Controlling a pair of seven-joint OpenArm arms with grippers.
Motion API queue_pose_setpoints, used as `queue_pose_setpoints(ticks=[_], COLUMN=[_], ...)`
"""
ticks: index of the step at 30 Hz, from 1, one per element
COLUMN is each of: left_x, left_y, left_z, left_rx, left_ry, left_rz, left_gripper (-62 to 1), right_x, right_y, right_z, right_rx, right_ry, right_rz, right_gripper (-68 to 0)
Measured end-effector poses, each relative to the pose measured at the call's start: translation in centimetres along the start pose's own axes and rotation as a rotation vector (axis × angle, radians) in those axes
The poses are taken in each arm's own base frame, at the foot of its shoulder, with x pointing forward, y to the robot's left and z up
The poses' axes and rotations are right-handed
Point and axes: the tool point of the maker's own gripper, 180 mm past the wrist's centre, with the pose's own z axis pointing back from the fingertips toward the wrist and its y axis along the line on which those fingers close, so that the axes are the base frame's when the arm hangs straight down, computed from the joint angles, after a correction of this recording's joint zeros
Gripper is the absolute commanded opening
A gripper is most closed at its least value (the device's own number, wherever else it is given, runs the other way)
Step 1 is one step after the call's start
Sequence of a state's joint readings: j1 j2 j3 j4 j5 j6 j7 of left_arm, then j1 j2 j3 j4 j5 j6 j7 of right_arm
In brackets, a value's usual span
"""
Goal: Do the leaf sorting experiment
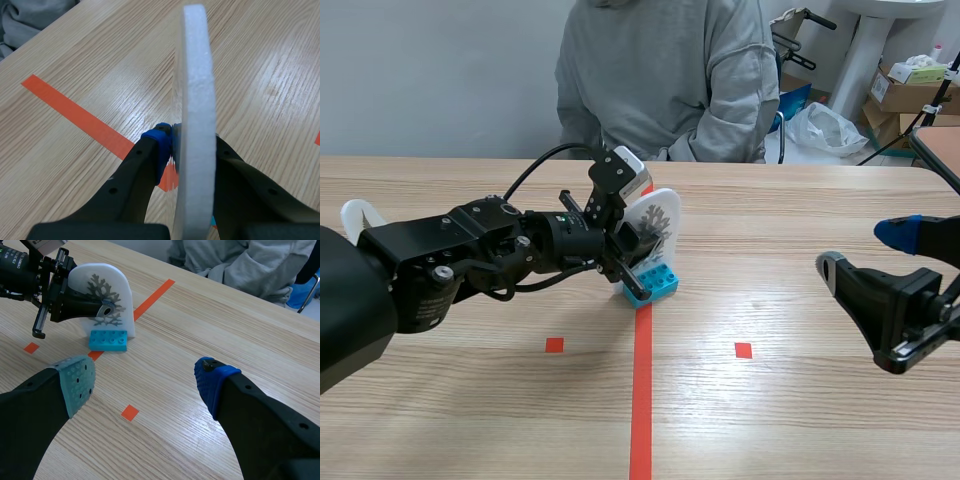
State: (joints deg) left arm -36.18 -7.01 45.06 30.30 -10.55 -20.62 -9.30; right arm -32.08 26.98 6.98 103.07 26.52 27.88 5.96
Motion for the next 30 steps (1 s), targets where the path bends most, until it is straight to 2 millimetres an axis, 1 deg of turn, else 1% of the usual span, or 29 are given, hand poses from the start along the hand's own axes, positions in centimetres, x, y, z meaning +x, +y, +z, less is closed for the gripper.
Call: queue_pose_setpoints(ticks=[3,5,8,10,15,19,24,30], left_x=[0.0,-0.1,0.1,0.4,0.5,-0.3,-2.3,-5.0], left_y=[0.2,0.6,1.8,3.3,6.9,9.3,10.8,12.0], left_z=[0.2,0.7,2.0,3.2,7.3,11.1,15.3,19.5], left_rx=[0.006,0.015,0.038,0.069,0.159,0.256,0.353,0.472], left_ry=[-0.002,-0.001,-0.015,-0.031,-0.082,-0.111,-0.120,-0.116], left_rz=[0.007,0.025,0.050,0.075,0.146,0.189,0.259,0.341], left_gripper=[-56.7,-56.7,-56.7,-56.7,-56.7,-56.7,-56.7,-56.7], right_x=[0.0,0.0,0.0,0.0,0.0,0.0,0.0,0.5], right_y=[0.0,0.0,0.0,0.0,0.0,0.0,0.0,-0.2], right_z=[0.0,0.0,0.0,0.0,0.0,0.0,0.0,-0.3], right_rx=[0.000,0.000,0.000,0.000,0.000,0.000,0.000,-0.003], right_ry=[0.000,0.000,0.000,0.000,0.000,0.000,0.000,-0.013], right_rz=[0.000,0.000,0.000,0.000,0.000,0.000,0.000,0.008], right_gripper=[-26.4,-26.4,-26.4,-26.4,-26.4,-26.4,-26.4,-26.4])
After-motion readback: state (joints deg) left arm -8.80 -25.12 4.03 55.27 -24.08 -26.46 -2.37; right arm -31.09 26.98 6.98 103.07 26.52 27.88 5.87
